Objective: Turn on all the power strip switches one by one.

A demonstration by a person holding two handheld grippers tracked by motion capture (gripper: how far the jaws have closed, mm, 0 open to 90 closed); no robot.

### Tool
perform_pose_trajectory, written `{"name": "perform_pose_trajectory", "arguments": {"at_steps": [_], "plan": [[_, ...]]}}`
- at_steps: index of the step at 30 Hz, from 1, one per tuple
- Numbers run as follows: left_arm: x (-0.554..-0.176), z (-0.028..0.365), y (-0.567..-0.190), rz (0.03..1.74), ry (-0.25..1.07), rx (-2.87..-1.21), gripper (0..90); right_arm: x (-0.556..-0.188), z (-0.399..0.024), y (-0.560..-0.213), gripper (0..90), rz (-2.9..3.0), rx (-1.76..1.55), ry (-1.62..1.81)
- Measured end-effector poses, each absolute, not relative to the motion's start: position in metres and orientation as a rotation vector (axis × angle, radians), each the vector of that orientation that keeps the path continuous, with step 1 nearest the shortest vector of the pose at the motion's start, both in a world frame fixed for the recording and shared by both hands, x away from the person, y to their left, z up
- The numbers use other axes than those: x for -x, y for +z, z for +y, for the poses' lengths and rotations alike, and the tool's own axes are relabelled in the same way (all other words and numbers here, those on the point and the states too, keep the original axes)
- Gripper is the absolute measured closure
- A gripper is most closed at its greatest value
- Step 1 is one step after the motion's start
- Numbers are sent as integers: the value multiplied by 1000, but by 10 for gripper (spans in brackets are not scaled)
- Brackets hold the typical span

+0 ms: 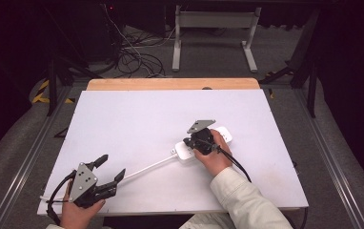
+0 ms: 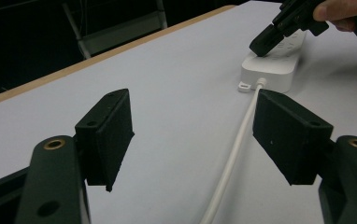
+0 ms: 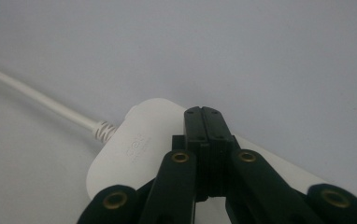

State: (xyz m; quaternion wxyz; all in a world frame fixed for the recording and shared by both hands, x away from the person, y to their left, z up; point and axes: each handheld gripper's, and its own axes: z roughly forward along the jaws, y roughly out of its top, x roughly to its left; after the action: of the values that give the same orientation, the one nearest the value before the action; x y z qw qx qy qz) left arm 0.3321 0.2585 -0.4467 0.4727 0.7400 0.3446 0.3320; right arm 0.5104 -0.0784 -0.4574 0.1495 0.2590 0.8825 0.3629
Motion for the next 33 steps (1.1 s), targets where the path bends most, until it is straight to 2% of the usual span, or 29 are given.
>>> {"name": "perform_pose_trajectory", "arguments": {"at_steps": [19, 27, 33], "plan": [[-332, 258, -447, 850, 804, -1809, 289, -511, -79, -459, 900, 2551, -725, 1038], [-333, 258, -447, 847, 802, -1811, 290, -498, -87, -425, 900, 2496, -674, 1190], [-333, 258, -447, 851, 802, -1808, 290, -495, -89, -420, 900, 2492, -668, 1193]]}}
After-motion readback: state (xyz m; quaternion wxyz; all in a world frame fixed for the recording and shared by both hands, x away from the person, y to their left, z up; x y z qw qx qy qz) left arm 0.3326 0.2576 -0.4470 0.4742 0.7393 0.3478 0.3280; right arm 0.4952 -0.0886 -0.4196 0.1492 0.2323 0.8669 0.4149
